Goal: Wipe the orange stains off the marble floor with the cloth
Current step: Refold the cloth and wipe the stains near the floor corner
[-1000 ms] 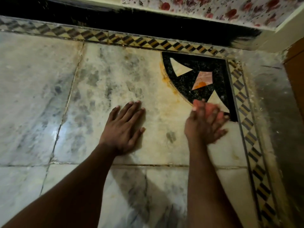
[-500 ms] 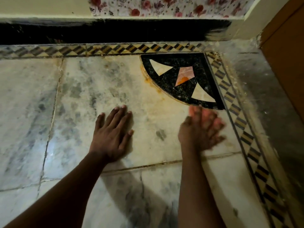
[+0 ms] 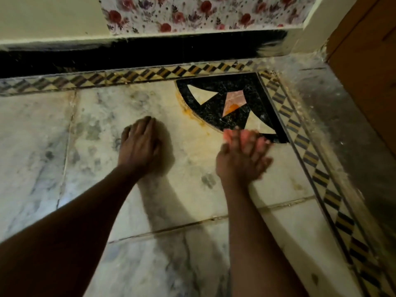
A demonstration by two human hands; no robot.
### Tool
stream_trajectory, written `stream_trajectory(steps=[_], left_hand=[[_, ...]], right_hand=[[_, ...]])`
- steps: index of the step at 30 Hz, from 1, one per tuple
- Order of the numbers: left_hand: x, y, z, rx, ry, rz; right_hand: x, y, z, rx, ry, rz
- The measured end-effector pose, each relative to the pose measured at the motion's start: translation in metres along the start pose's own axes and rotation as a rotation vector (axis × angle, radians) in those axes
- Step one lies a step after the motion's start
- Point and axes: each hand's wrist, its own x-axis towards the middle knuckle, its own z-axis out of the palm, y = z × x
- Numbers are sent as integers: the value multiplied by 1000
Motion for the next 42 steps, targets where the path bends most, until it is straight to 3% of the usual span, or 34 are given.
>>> stream_trajectory(steps=[3, 5, 7, 9, 13, 16, 18, 20, 23, 26, 28, 30, 33, 36, 39, 42], left_hand=[[23, 3, 7, 10, 10, 4], [24, 3, 17, 2, 32, -13], [19, 5, 24, -14, 69, -41], [19, 3, 27, -25, 95, -63], [26, 0, 30, -17, 103, -75], [27, 0, 29, -30, 101, -89], [26, 1, 23, -50, 92, -95], [27, 1, 22, -51, 81, -105], [29, 1, 23, -53, 66, -113], [30, 0, 27, -48, 64, -104], [32, -1, 28, -43, 65, -102], [31, -1, 28, -41, 62, -105], [31, 1, 24, -48, 52, -111], [32, 0, 23, -46, 43, -113], [32, -1, 26, -34, 49, -106], [34, -2, 27, -19, 42, -91]], right_hand=[[-41, -29, 10, -50, -3, -340], [-79, -6, 4, -99, -47, -496], [-89, 31, -7, -147, -60, -447], [-55, 51, -15, -159, -25, -277], [55, 9, -6, -31, 20, -4], [77, -27, 0, -60, -36, -192], [52, -15, -6, -109, -13, -413], [32, 16, -13, -159, -45, -499], [67, 33, -16, -174, 20, -218], [133, -21, -6, -82, 10, 42], [152, -63, 0, -70, -35, -57], [131, -78, 3, -91, -57, -273], [71, -40, -1, -130, -46, -500], [100, -17, -6, -120, -22, -329], [169, -62, -2, -49, -34, -40], [188, -123, 6, -57, -113, -170]])
